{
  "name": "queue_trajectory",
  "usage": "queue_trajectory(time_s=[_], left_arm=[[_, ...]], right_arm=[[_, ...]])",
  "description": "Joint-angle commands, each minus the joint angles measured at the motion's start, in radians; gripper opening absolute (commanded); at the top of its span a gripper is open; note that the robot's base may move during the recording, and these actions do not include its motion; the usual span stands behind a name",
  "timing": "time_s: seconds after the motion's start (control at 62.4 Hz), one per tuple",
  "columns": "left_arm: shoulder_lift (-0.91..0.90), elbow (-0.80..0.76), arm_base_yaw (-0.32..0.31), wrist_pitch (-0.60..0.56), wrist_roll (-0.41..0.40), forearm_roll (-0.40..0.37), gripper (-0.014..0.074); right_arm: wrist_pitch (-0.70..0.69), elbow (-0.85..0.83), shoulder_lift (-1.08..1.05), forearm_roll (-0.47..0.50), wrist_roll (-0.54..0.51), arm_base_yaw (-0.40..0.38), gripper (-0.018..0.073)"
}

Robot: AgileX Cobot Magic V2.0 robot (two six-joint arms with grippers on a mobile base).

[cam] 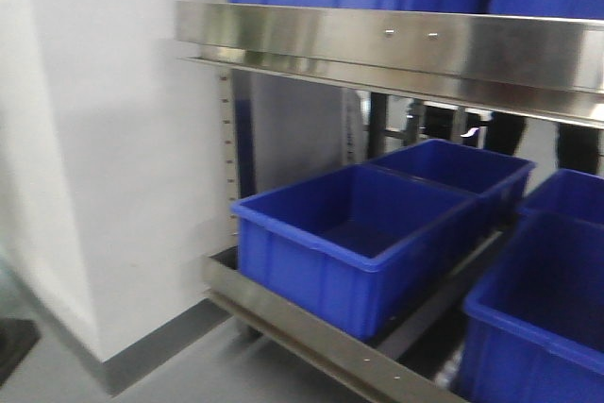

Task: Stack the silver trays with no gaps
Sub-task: 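Drive up to the rack with blue bins and stop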

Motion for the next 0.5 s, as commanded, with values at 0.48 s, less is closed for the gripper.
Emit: queue_trajectory(time_s=[0.48], left_arm=[[-0.04, -0.036, -0.015, -0.023, 0.033, -0.101, -0.0048]], right_arm=[[0.071, -0.029, -0.036, 0.046, -0.017, 0.008, 0.0058]])
